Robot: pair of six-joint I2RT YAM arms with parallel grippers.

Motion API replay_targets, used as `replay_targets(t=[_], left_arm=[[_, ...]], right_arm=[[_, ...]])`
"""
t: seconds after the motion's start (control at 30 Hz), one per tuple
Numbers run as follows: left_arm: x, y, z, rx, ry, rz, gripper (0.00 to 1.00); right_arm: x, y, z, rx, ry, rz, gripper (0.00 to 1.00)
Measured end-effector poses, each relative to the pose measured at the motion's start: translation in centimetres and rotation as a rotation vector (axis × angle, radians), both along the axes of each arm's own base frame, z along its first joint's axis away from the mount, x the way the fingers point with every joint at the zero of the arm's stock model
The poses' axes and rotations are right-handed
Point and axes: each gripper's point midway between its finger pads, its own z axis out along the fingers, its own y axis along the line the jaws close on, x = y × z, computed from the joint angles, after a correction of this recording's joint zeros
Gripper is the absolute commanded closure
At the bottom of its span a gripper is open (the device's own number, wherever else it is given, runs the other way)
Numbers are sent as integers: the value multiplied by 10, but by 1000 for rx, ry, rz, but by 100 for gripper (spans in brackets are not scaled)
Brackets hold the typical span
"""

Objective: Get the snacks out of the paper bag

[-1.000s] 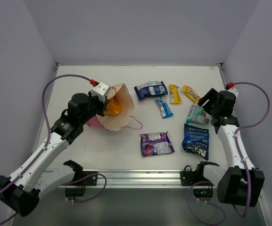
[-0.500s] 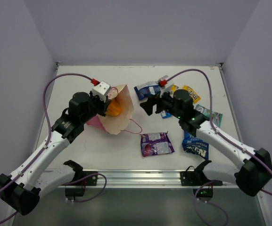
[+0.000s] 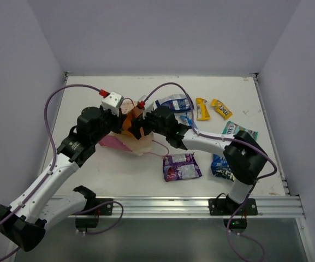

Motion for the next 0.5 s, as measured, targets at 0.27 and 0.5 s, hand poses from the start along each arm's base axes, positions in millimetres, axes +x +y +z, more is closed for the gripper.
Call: replay_targets(t=[0.27, 0.5], left_arm=[[-3, 4, -7, 1, 43, 28, 100], [-2, 5, -7, -6, 47, 41, 100]], right_arm=[[17, 2, -20, -19, -29, -89, 20], [-2, -23, 40, 43, -94, -119, 18]])
